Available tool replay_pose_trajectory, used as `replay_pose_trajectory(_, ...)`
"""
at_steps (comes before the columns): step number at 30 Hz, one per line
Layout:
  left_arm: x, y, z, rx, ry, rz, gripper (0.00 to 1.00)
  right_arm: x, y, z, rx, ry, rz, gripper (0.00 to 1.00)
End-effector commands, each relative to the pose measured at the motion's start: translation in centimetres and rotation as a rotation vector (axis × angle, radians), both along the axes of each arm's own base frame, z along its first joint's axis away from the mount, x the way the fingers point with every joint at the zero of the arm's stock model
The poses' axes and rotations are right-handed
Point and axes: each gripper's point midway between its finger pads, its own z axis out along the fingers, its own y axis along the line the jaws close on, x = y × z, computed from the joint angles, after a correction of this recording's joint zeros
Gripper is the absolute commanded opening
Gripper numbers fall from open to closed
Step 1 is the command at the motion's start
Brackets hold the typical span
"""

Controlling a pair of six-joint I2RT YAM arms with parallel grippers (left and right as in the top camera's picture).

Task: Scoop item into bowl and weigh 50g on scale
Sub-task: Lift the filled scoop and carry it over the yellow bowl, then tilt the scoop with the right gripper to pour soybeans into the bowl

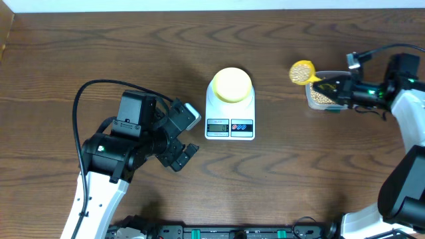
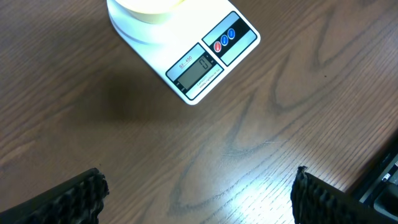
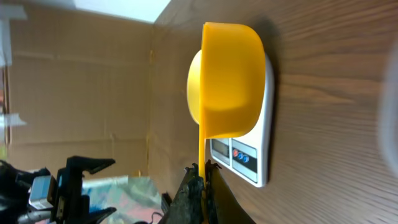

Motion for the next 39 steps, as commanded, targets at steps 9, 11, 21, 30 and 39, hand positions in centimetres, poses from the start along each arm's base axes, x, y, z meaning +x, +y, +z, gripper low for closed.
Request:
replay_pose_trajectory(9, 0.0, -0.1, 0.4, -0.009, -0.012, -0.01, 0.97, 0.3, 7.5, 1.7, 0.025, -0.046, 0.145, 0.01)
replay_pose_trajectory(11, 0.0, -0.1, 0.4, -0.009, -0.012, -0.01, 0.97, 0.5, 8.2, 1.3, -0.005, -0.045, 0.149, 0.01)
replay_pose_trajectory(21, 0.0, -0.1, 0.4, -0.009, -0.012, -0.01, 0.97, 0.3, 13.5, -1.0, -0.199, -0.104, 0.206, 0.01)
replay_pose_trajectory(30, 0.0, -0.1, 0.4, -0.009, -0.012, -0.01, 0.97, 0.6, 15.8, -2.8, -0.407, -0.248, 0.245, 0.01)
replay_pose_trajectory(39, 0.0, -0.1, 0.4, -0.009, -0.012, -0.01, 0.97, 0.4, 17.3, -3.5, -0.528, -0.38, 0.316, 0.01)
